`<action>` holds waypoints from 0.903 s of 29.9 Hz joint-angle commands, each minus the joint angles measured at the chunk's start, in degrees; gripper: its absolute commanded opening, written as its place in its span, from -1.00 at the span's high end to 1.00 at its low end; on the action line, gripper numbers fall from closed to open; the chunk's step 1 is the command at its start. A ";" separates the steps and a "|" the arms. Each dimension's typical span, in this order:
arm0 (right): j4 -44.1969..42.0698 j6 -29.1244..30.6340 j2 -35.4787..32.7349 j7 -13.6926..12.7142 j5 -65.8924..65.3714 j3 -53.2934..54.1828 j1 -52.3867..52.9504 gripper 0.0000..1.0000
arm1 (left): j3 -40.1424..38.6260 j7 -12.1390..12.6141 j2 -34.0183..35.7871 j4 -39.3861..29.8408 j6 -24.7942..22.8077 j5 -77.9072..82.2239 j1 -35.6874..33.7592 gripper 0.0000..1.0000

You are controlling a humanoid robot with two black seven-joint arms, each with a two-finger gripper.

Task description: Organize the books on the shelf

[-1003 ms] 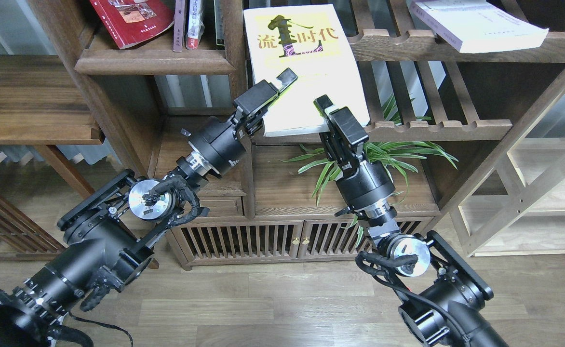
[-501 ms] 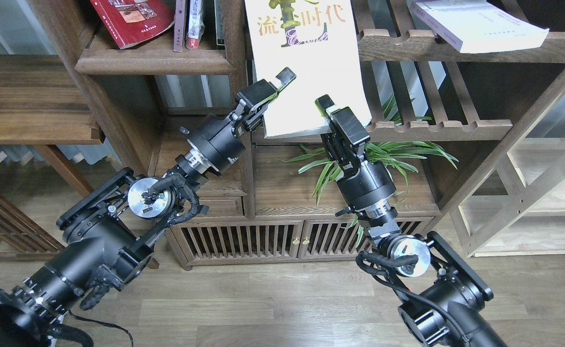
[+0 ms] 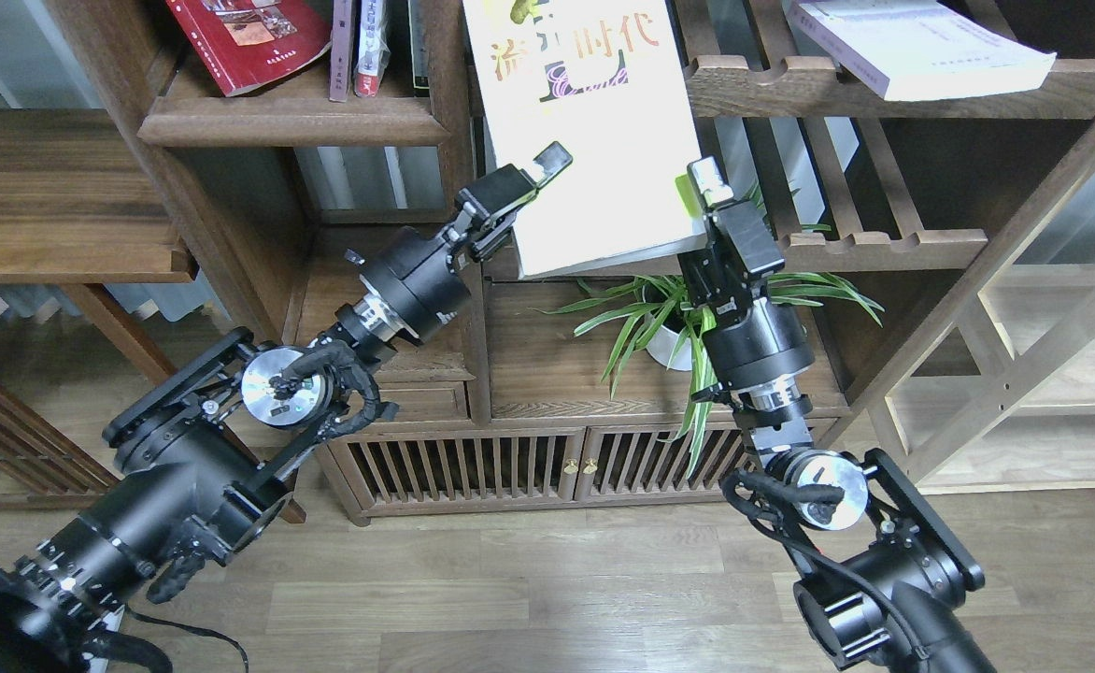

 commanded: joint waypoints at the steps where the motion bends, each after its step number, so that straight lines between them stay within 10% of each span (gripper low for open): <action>1: -0.62 0.00 0.00 -0.01 0.08 1.05 -0.01 -0.21 | 0.05 -0.04 0.77 -0.57 -0.01 0.01 0.05 0.95; 27: -7.91 0.00 0.00 -0.18 -0.09 5.36 -1.51 -0.41 | -6.88 2.77 14.57 -19.72 -0.01 14.59 6.72 0.98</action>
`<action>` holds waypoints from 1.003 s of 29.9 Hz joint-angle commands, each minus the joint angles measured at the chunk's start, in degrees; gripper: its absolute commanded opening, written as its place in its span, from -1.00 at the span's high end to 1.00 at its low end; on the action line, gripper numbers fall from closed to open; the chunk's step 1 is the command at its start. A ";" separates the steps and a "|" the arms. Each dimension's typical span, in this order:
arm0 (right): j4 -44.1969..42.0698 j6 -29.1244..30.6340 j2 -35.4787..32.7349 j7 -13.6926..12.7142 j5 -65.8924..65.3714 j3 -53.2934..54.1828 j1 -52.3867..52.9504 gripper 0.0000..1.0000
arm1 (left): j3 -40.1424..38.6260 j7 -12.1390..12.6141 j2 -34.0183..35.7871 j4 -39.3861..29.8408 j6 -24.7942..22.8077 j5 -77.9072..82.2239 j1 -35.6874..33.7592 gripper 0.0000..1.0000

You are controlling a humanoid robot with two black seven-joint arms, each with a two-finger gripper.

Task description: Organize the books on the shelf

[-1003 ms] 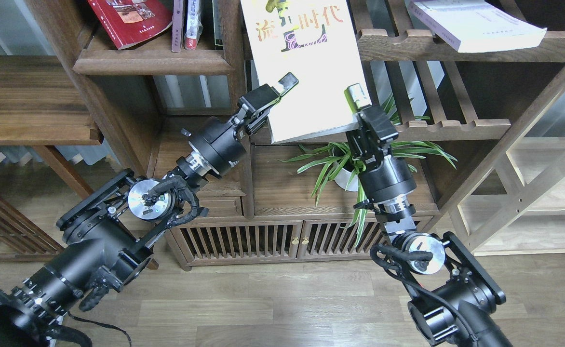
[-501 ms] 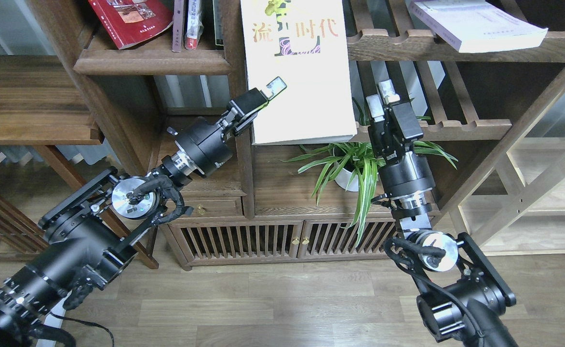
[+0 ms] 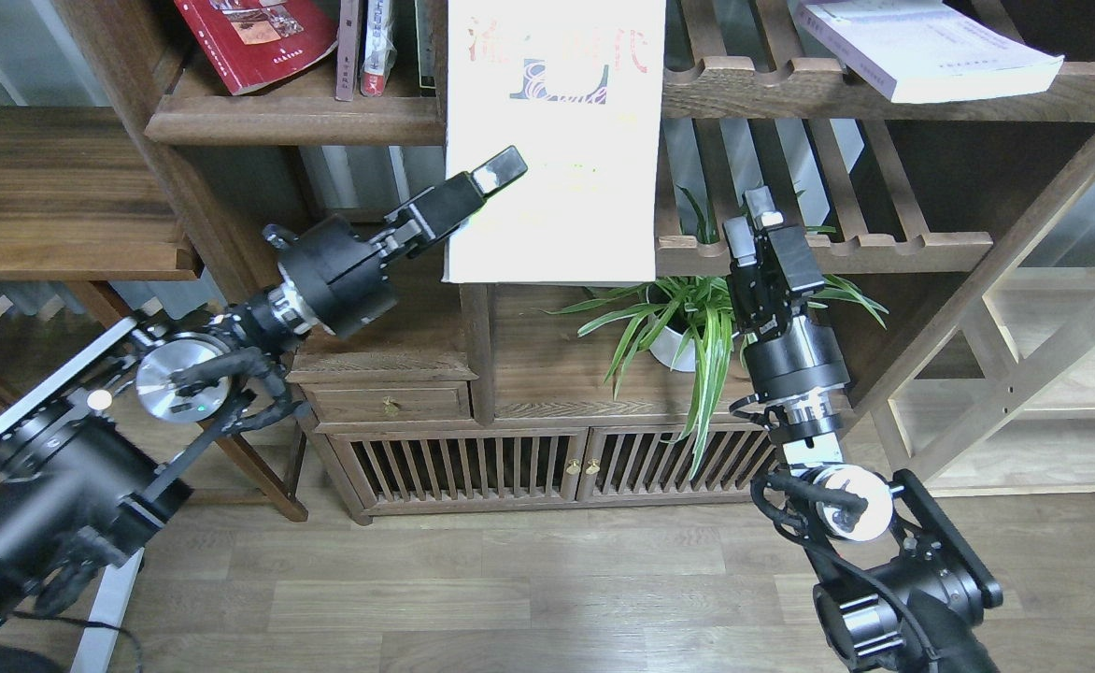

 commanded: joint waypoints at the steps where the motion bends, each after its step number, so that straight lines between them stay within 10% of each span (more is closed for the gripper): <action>1: -0.80 0.00 0.00 -0.03 -0.01 -0.09 0.09 -0.44 | -3.93 0.67 1.16 -3.90 0.01 2.84 2.39 0.98; 30: -4.32 0.00 0.00 -0.38 -0.80 -7.74 0.71 -0.48 | -46.48 2.25 -0.51 -10.06 0.01 24.72 13.47 1.00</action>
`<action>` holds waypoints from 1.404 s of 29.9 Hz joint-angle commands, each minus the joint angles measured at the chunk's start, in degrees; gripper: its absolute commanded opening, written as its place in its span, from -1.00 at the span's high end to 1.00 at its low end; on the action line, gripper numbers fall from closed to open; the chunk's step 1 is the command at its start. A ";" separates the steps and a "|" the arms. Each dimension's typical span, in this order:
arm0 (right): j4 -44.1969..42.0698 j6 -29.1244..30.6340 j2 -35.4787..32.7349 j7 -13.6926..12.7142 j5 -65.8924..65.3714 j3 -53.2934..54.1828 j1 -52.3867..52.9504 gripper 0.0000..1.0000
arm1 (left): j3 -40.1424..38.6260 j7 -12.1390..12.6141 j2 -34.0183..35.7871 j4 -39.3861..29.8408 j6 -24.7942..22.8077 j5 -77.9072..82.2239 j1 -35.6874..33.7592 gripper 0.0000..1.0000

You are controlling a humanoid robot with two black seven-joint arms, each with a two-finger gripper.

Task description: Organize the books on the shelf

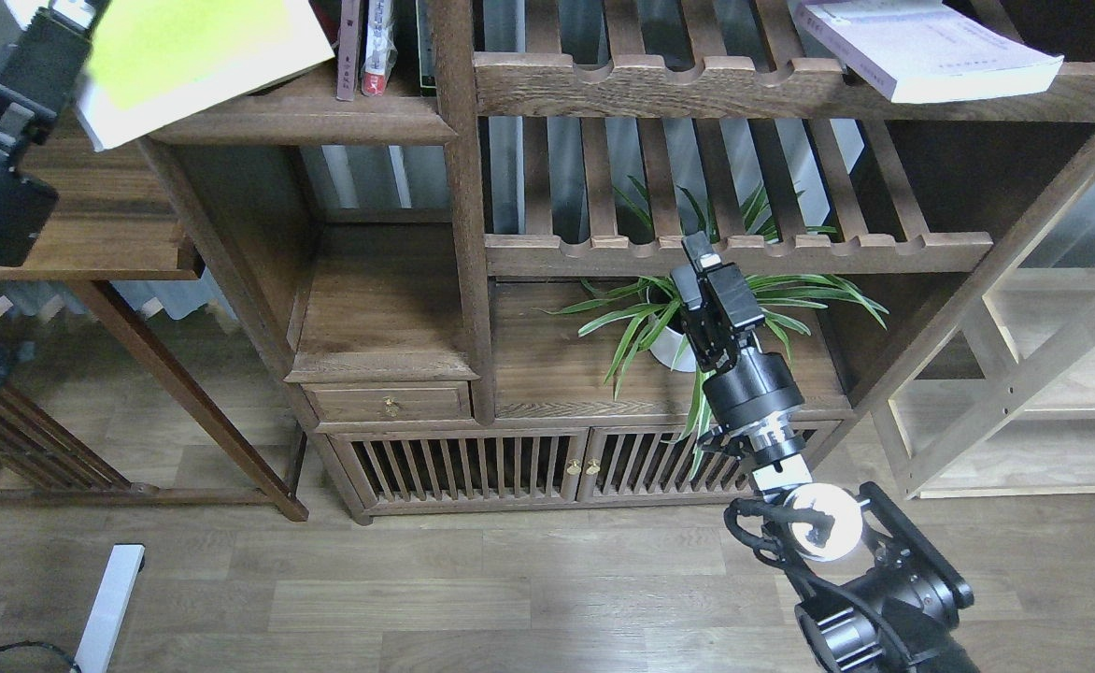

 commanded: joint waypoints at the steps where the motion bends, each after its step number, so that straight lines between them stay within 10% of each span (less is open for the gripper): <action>1: 0.00 0.00 0.00 -0.05 0.00 -0.67 0.00 -0.48 | -1.81 0.00 -0.02 -0.22 0.01 4.40 -0.34 1.00; 42: 0.00 0.00 -4.83 0.13 0.79 0.57 -2.99 -0.53 | -0.76 4.39 1.30 -0.66 0.01 32.27 -13.97 1.00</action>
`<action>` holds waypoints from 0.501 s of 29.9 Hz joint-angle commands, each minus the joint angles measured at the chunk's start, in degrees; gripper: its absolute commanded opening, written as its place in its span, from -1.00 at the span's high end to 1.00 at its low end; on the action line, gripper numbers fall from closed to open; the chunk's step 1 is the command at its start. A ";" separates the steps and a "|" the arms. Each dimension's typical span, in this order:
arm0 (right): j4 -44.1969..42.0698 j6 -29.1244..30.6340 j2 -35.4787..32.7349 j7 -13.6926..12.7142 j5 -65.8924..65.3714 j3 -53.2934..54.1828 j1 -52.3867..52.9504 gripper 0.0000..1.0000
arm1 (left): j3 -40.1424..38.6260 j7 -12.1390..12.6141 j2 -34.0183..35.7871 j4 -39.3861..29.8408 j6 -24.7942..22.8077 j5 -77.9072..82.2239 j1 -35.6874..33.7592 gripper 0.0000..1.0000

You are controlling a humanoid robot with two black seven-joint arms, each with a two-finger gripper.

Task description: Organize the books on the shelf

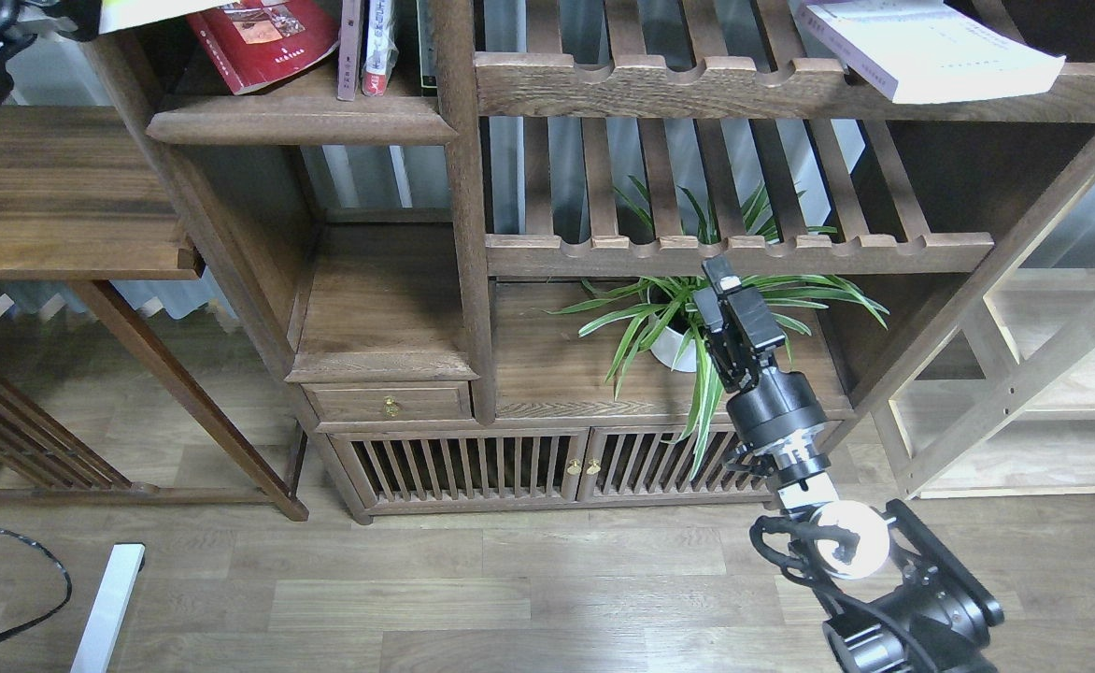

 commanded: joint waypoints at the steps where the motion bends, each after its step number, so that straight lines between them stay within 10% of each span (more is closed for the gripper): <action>1: 0.00 0.00 -1.08 0.01 0.03 0.02 -0.54 -0.53 | 0.68 0.00 -0.02 0.02 -0.01 1.83 -0.35 1.00; 15: -0.70 0.00 -1.87 0.01 0.20 0.63 -3.44 -0.54 | 1.64 -0.70 0.16 1.42 2.68 5.44 -2.01 1.00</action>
